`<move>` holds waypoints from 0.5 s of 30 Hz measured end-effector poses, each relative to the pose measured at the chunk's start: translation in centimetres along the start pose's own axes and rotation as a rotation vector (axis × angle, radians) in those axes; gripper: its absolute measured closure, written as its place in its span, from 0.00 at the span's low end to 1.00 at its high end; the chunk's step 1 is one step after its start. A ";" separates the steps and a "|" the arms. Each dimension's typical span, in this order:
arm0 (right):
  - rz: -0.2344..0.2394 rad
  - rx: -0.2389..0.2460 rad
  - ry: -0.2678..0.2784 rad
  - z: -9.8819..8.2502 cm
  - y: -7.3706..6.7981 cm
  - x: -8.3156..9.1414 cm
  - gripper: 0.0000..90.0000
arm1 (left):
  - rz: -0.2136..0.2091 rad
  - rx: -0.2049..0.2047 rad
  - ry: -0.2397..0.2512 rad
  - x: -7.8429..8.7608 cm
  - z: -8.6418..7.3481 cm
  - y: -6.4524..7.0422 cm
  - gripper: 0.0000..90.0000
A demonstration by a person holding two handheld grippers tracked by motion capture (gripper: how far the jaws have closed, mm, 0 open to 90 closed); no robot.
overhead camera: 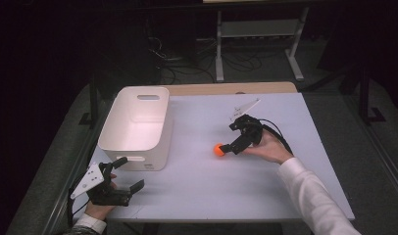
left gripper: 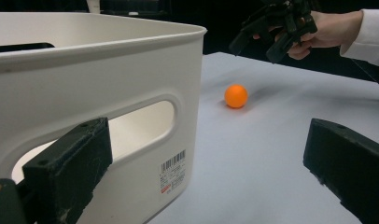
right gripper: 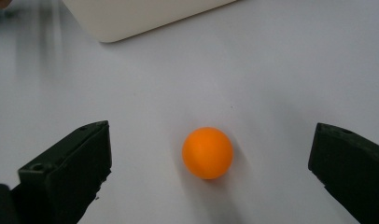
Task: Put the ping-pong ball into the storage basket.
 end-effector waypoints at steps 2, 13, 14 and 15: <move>0.004 0.005 -0.001 0.1 -0.1 -0.3 0.00 | -0.001 -0.001 -0.002 0.0 0.0 0.0 0.01; 0.034 0.009 -0.023 -0.1 -0.2 -2.1 0.00 | -0.002 0.000 0.000 0.0 0.0 0.0 0.01; 0.047 0.000 -0.022 -0.1 -0.3 -2.2 0.00 | -0.002 -0.003 -0.003 0.0 0.0 0.0 0.01; 0.043 0.004 -0.026 -0.1 -0.2 -2.3 0.00 | -0.002 -0.002 -0.004 0.0 0.0 0.0 0.01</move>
Point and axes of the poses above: each handheld gripper's, and its own axes: x roughly backward along the jaws, z roughly out of its top, y roughly to its right, the point moved 6 cm from there along -x, roughly forward along the jaws, and after that the axes turned 14 degrees about -z, right-handed, at the moved point
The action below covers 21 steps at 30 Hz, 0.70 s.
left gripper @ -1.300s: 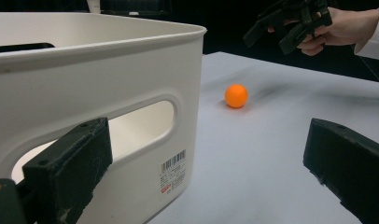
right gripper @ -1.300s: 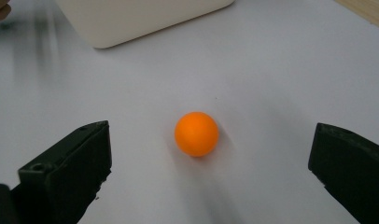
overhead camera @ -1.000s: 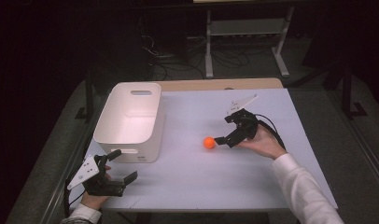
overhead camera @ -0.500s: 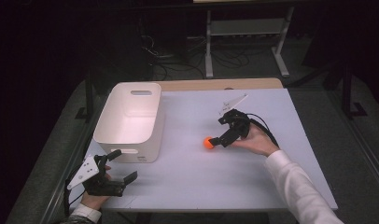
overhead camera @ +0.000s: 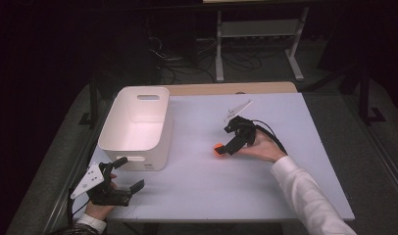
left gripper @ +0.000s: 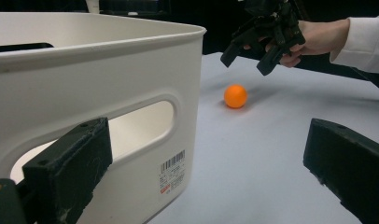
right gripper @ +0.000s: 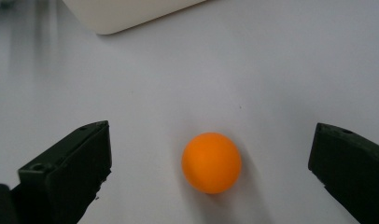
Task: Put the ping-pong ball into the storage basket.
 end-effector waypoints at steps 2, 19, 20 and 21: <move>-0.003 0.022 -0.001 -0.2 0.3 -0.3 0.00 | 0.001 0.000 0.001 0.0 0.0 0.0 0.01; 0.038 0.029 -0.064 -1.2 0.4 -2.3 0.00 | 0.001 0.000 0.001 0.0 0.0 0.0 0.01; 0.041 0.032 -0.066 -1.2 0.3 -2.4 0.00 | 0.001 0.001 0.001 0.0 0.0 0.0 0.01; 0.040 0.034 -0.066 -1.2 0.3 -2.4 0.00 | 0.000 -0.001 0.001 0.0 0.0 0.0 0.01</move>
Point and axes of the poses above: each handheld gripper's, and its own axes: x roughly backward along the jaws, z roughly out of its top, y roughly to its right, the point moved 6 cm from there along -x, roughly forward along the jaws, and after that the axes turned 14 degrees about -z, right-handed, at the moved point
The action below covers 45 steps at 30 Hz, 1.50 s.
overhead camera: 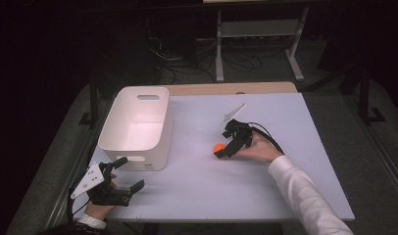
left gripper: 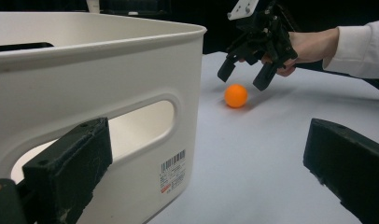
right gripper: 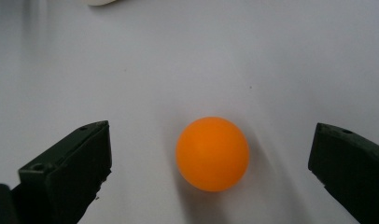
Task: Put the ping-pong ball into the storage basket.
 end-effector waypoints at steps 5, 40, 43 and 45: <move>0.013 0.001 -0.010 -0.1 0.0 -0.1 0.07 | 0.000 0.003 0.002 0.0 0.0 0.0 0.01; 0.019 -0.009 -0.055 -0.6 0.1 -1.3 0.49 | 0.000 0.006 0.002 -0.1 0.0 0.1 0.01; 0.023 -0.005 -0.051 -0.6 0.1 -1.3 0.53 | 0.000 0.007 0.002 -0.1 0.0 0.1 0.01; 0.025 0.010 -0.044 -0.6 -0.1 -1.4 0.54 | -0.001 0.006 0.002 -0.1 0.0 0.1 0.01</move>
Point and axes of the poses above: each handheld gripper's, and its own axes: x roughly backward along the jaws, z roughly out of its top, y roughly to its right, the point moved 6 cm from there along -x, roughly forward along the jaws, and after that the axes turned 14 degrees about -z, right-handed, at the moved point
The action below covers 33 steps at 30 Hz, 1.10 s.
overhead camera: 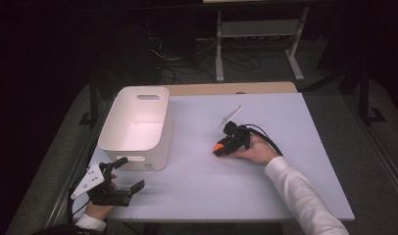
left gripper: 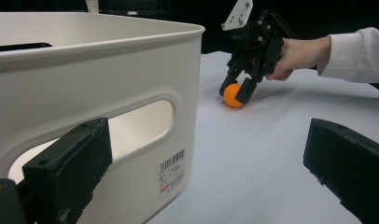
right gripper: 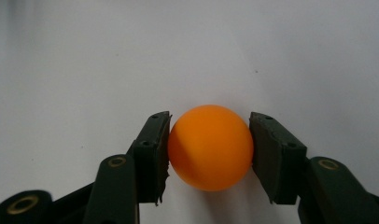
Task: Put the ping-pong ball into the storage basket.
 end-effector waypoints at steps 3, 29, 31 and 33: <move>0.002 0.004 -0.002 0.1 -0.2 0.1 0.54 | 0.000 0.000 0.000 0.0 0.0 0.0 0.01; -0.006 0.066 0.090 3.6 -2.3 3.9 0.55 | 0.002 -0.006 0.000 0.0 0.0 0.0 0.01; -0.001 0.070 0.079 3.9 -2.6 4.1 0.55 | 0.001 -0.008 0.000 0.1 0.0 0.0 0.01; 0.004 0.075 0.079 4.1 -2.6 4.1 0.55 | 0.000 -0.012 -0.001 0.1 0.1 0.0 0.01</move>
Point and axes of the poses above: each handheld gripper's, and its own axes: x roughly backward along the jaws, z roughly out of its top, y roughly to its right, the point moved 6 cm from there along -x, roughly forward along the jaws, and after that the axes turned 14 degrees about -z, right-handed, at the moved point
